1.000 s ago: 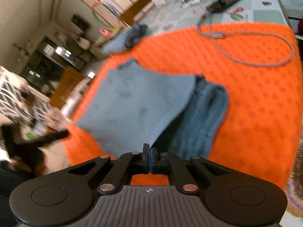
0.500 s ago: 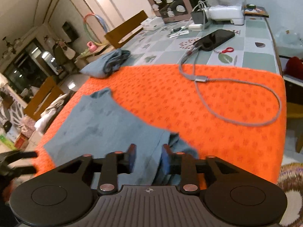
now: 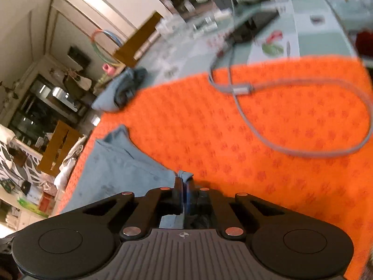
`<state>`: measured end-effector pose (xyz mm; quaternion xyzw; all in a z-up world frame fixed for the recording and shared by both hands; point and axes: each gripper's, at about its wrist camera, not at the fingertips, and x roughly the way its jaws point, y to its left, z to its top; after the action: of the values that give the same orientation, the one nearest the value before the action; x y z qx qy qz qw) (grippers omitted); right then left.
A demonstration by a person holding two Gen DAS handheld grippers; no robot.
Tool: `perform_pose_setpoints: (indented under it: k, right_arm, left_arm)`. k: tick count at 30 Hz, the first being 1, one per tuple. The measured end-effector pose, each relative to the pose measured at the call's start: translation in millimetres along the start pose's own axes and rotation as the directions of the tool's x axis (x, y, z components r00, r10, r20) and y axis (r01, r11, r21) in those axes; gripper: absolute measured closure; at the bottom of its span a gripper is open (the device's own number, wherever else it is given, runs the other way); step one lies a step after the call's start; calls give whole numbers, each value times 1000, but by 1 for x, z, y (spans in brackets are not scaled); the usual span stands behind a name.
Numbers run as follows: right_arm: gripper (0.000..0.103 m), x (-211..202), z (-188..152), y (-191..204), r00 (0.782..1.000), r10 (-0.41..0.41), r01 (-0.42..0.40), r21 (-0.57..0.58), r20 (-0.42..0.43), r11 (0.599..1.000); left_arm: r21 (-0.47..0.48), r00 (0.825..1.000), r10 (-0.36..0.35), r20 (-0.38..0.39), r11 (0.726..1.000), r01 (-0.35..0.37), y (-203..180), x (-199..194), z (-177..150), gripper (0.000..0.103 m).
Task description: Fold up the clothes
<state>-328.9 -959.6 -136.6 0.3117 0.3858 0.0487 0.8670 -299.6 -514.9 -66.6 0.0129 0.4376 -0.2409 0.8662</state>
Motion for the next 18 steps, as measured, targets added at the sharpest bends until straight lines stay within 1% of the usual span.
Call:
perform_pose_setpoints:
  k: [2, 3, 5, 6, 7, 9, 11, 13, 15, 16, 18]
  right_arm:
    - [98, 0, 1, 2, 999, -41, 41, -51, -5, 998]
    - [95, 1, 2, 3, 998, -64, 63, -77, -10, 995]
    - [87, 6, 0, 7, 990, -142, 138, -134, -23, 981]
    - [84, 5, -1, 10, 982, -188, 184, -155, -10, 970]
    - [82, 1, -3, 13, 977, -215, 213, -170, 10, 962]
    - [68, -12, -6, 22, 976, -209, 217, -184, 60, 959]
    - [67, -25, -11, 37, 980, -177, 193, -224, 88, 955]
    - [66, -31, -21, 53, 985, -143, 164, -282, 91, 945]
    - [61, -33, -35, 70, 991, -106, 128, -342, 84, 931]
    - [61, -31, -42, 76, 993, -86, 108, -367, 75, 924]
    - [61, -25, -59, 86, 995, -82, 96, -410, 52, 907]
  left_arm:
    - [-26, 1000, 18, 6, 1000, -18, 10, -2, -1, 0]
    - [-38, 1000, 27, 7, 999, -27, 15, -2, -2, 0]
    - [-56, 999, 47, 3, 997, -47, 25, -3, -3, 0]
    - [-62, 998, 58, 5, 996, -58, 30, -4, -4, 0]
    - [-67, 998, 68, 8, 995, -68, 34, -5, -4, 0]
    - [-77, 997, 80, 22, 994, -78, 42, -8, -4, 0]
    - [-85, 996, 86, 36, 993, -83, 49, -12, -4, 0]
    - [-85, 995, 89, 44, 993, -85, 55, -12, -3, 0]
    - [-81, 994, 91, 56, 993, -86, 60, -12, -4, 0]
    - [-79, 994, 91, 61, 993, -87, 62, -12, -3, 0]
    - [-75, 993, 92, 70, 993, -87, 66, -12, -3, 0]
